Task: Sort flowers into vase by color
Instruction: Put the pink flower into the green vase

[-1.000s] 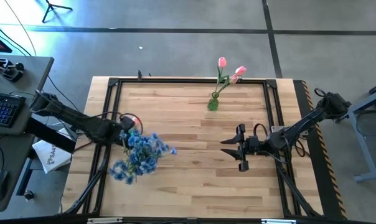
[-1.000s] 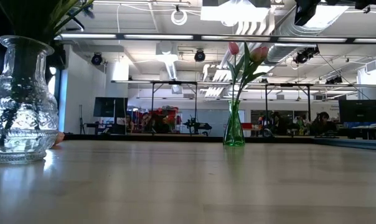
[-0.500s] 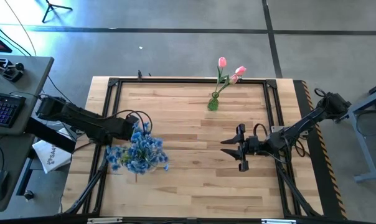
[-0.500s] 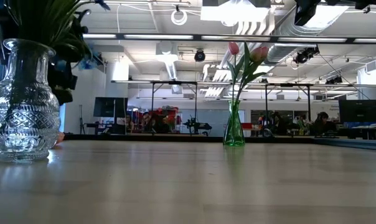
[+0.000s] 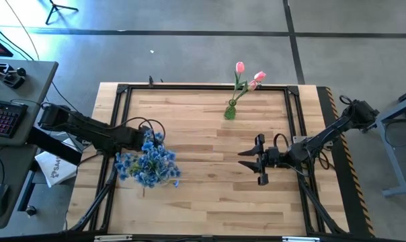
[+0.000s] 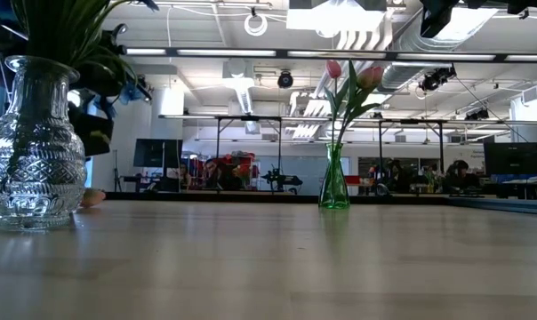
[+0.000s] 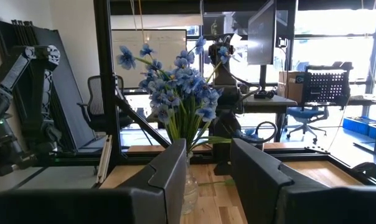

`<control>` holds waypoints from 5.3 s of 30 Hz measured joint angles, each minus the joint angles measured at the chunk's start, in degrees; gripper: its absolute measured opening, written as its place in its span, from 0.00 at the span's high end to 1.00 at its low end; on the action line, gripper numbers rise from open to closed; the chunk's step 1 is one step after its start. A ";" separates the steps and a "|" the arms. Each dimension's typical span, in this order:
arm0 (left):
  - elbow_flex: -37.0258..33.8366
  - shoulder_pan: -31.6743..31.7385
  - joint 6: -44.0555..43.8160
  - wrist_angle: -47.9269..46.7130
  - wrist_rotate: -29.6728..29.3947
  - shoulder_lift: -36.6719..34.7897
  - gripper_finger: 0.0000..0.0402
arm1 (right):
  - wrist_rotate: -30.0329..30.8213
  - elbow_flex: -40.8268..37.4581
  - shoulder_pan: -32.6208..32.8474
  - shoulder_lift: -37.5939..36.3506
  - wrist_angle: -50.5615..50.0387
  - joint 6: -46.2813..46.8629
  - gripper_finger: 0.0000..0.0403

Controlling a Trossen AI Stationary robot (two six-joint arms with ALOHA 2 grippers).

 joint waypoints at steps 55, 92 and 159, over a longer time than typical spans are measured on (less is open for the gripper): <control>15.43 6.66 85.03 82.82 16.45 -8.79 0.99 | -9.61 11.11 -15.27 0.04 -14.77 -6.49 0.46; 17.95 6.40 77.96 84.96 16.63 6.04 0.82 | -11.03 37.22 -26.25 19.37 -33.71 -8.74 0.98; 33.40 -36.18 -10.60 -40.78 -15.77 -19.81 0.68 | -10.65 27.01 -51.00 -3.05 -60.63 4.63 0.43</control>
